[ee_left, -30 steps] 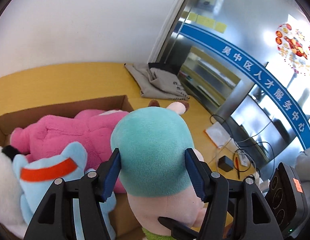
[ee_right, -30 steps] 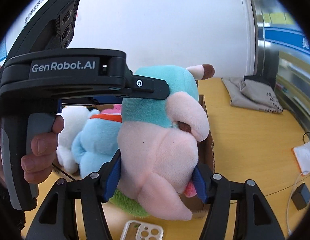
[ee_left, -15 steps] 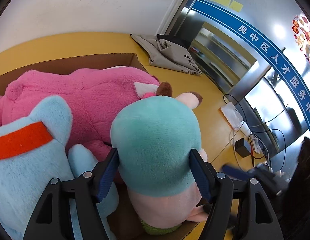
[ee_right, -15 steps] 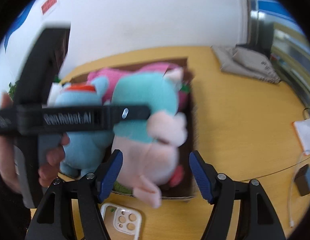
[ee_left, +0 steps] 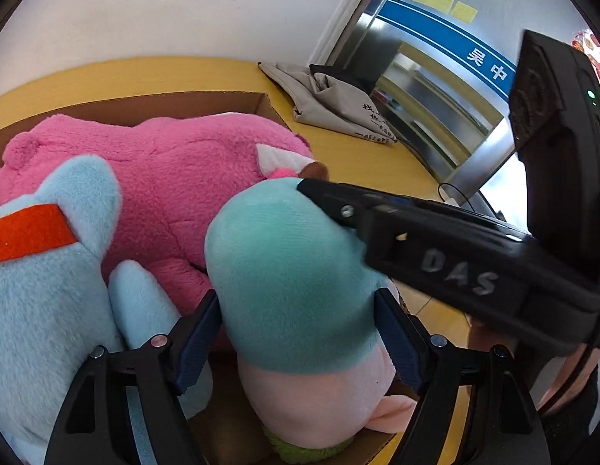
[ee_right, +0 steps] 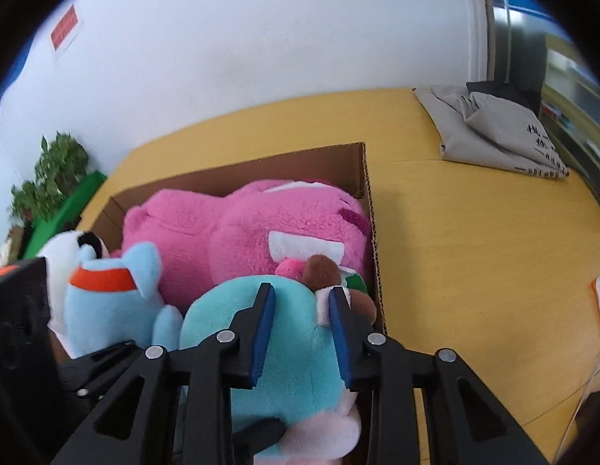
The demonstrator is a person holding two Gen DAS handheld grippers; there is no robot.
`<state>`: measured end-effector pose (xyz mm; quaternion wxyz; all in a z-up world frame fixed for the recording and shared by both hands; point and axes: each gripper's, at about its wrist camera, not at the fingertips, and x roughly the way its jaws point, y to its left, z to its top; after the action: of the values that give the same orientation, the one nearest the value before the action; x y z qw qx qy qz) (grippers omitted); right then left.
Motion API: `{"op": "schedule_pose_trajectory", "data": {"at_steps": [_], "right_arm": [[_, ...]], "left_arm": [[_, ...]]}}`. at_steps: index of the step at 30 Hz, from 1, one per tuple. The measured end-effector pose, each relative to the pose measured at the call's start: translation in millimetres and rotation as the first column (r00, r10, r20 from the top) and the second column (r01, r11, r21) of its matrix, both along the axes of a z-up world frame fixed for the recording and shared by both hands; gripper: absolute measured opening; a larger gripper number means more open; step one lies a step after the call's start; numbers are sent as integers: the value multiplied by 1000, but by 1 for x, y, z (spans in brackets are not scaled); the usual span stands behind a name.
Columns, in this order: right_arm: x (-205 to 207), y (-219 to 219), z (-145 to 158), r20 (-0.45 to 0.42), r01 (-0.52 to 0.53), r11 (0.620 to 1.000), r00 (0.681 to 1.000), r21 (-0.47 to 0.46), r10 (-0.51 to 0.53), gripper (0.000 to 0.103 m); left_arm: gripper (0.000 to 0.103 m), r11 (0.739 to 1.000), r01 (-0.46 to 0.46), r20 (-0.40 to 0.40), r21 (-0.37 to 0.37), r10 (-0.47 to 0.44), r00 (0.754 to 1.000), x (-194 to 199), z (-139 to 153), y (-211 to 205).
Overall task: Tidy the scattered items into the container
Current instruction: 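Lower the teal-and-pink plush into the box with both grippers and release it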
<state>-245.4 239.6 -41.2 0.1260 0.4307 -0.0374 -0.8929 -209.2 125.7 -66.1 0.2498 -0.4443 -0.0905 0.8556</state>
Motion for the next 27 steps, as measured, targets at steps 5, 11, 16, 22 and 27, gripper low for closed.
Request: {"op": "schedule_pose_trajectory", "data": {"at_steps": [5, 11, 16, 22, 27], "right_arm": [[-6, -5, -21, 33, 3, 999, 999, 51, -4, 26], [0, 7, -9, -1, 77, 997, 997, -29, -77, 36], [39, 10, 22, -65, 139, 989, 988, -45, -141, 79], [113, -5, 36, -151, 76, 997, 986, 19, -72, 80], [168, -24, 23, -131, 47, 996, 991, 78, -37, 80]], "left_arm": [[82, 996, -27, -48, -89, 23, 999, 11, -1, 10], [82, 977, -87, -119, -197, 64, 991, 47, 16, 4], [84, 975, -168, -165, -144, 143, 976, 90, 45, -39], [102, 947, -295, -202, -123, 267, 942, 151, 64, -94], [102, 930, -345, -183, -125, 320, 930, 193, 62, -120]]}}
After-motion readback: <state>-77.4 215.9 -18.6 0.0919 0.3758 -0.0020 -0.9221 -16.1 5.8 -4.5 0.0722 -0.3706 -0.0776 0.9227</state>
